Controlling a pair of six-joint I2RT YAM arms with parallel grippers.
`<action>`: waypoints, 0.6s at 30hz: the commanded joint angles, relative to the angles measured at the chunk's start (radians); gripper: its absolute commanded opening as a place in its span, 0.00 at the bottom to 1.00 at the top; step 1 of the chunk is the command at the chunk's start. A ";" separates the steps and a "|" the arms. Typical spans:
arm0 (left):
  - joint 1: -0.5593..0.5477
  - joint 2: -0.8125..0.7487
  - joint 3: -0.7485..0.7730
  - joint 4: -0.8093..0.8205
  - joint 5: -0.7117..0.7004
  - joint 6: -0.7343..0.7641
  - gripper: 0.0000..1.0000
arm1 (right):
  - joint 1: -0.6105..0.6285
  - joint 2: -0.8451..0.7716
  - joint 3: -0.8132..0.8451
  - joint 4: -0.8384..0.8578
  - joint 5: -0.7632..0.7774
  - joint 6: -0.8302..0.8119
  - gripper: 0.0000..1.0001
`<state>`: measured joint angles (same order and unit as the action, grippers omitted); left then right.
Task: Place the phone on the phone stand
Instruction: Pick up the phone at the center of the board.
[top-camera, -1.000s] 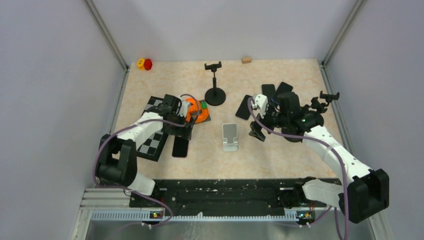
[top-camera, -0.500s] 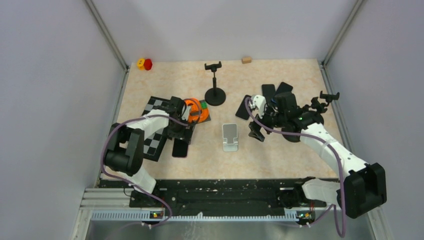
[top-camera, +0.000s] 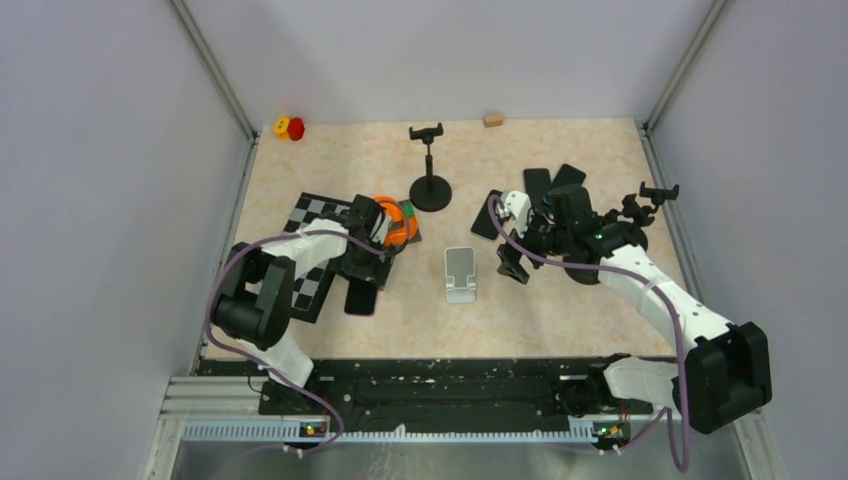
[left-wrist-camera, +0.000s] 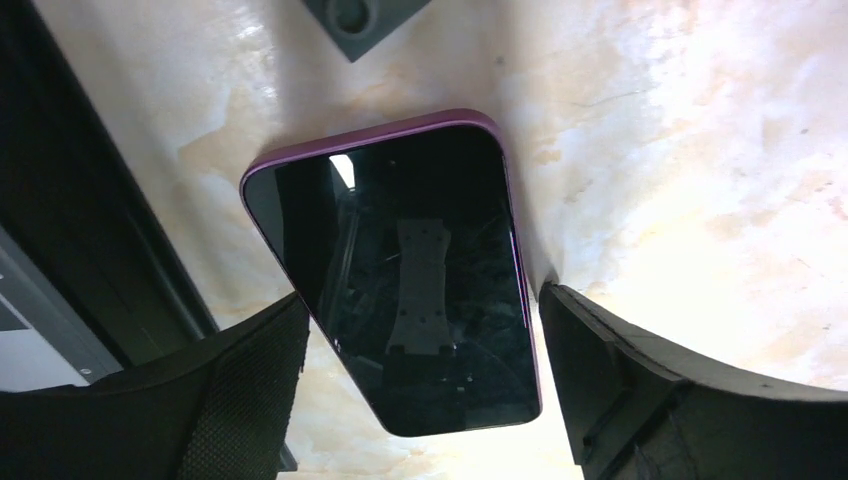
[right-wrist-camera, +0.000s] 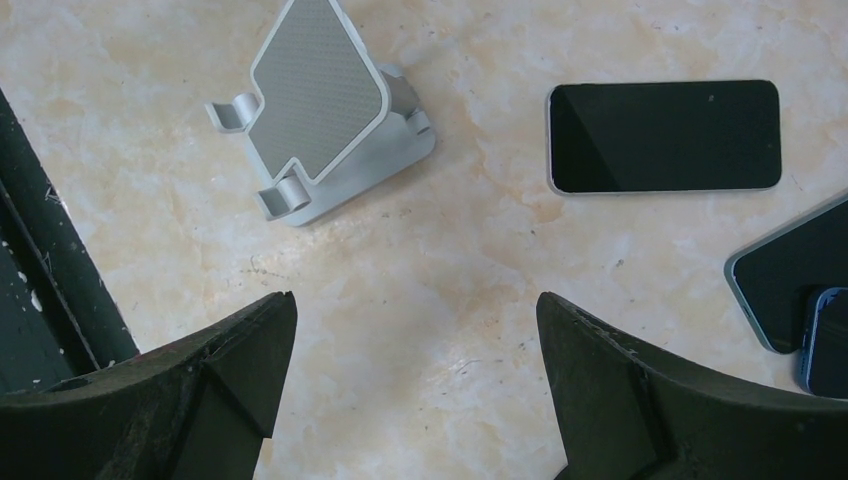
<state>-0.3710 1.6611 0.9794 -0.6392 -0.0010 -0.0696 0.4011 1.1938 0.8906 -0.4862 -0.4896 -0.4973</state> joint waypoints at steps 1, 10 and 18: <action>-0.035 0.031 0.008 0.038 0.085 0.004 0.85 | -0.005 0.010 0.002 0.021 0.002 -0.020 0.92; -0.092 0.034 0.002 0.047 0.053 0.059 0.66 | -0.005 0.008 0.002 0.013 0.000 -0.029 0.92; -0.125 0.021 0.033 0.018 0.058 0.119 0.43 | -0.004 0.003 -0.001 0.005 -0.007 -0.038 0.92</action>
<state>-0.4812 1.6741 0.9962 -0.6327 0.0067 0.0189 0.4007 1.2057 0.8906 -0.4873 -0.4862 -0.5186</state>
